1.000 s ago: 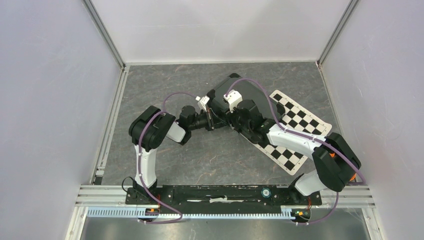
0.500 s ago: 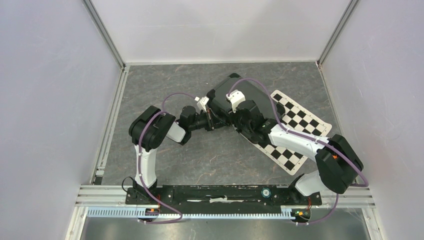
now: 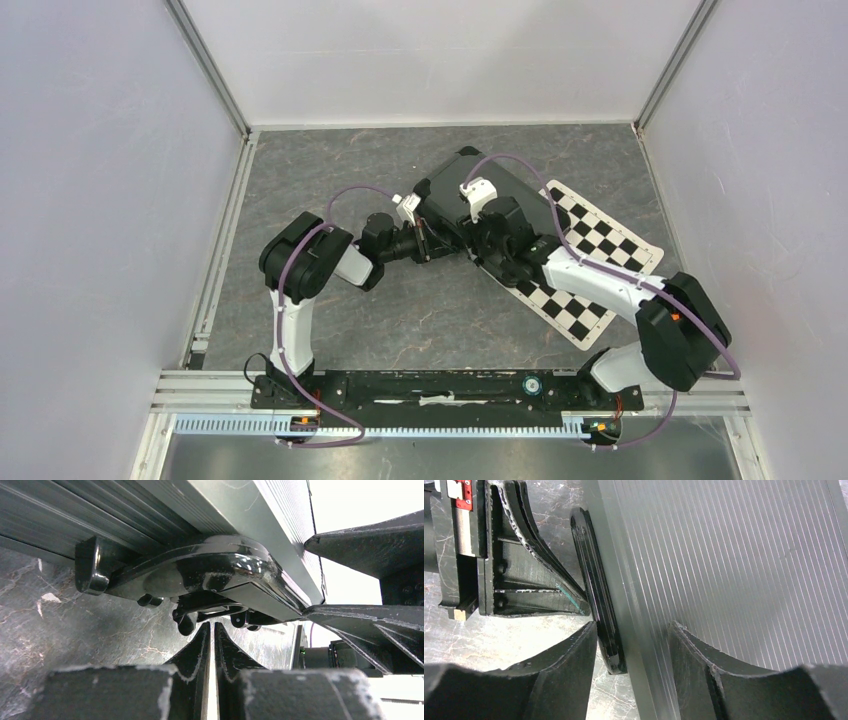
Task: Pack up texas hold em set
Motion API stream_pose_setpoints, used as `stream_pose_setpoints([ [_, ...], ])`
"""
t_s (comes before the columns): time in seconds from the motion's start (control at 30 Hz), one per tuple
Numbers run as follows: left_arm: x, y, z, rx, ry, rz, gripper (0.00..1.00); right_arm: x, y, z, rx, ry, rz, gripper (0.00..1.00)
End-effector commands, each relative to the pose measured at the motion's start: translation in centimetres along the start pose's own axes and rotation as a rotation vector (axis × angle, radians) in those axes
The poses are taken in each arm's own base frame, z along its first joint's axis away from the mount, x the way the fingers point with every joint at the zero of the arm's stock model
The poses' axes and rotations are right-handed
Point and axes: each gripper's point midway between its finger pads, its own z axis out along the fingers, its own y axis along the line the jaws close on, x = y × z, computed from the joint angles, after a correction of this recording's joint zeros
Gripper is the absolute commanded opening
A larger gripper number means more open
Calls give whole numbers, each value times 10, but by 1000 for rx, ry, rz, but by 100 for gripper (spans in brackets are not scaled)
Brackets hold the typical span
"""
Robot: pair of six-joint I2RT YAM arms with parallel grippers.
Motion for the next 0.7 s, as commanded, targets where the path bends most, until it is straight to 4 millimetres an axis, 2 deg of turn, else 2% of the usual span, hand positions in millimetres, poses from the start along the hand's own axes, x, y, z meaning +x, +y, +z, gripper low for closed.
stream_pose_setpoints([
  [0.0, -15, -9, 6, 28, -50, 43, 11, 6, -1, -9, -66, 43, 31, 60],
  [0.13, -17, -10, 8, 28, -52, 43, 11, 0, -9, -12, -49, 26, 47, 60],
  [0.23, -18, -12, 8, 32, -56, 44, 12, 3, -16, -11, -15, 44, 31, 60],
  [0.5, -20, -15, 11, 38, -56, 45, 11, 33, -18, 4, 2, 163, -49, 61],
  [0.57, -20, -14, 13, 37, -55, 43, 11, 31, -20, 1, 13, 147, -41, 62],
  [0.67, -19, -13, 14, 36, -55, 43, 11, 14, -15, -5, -23, 93, -18, 64],
])
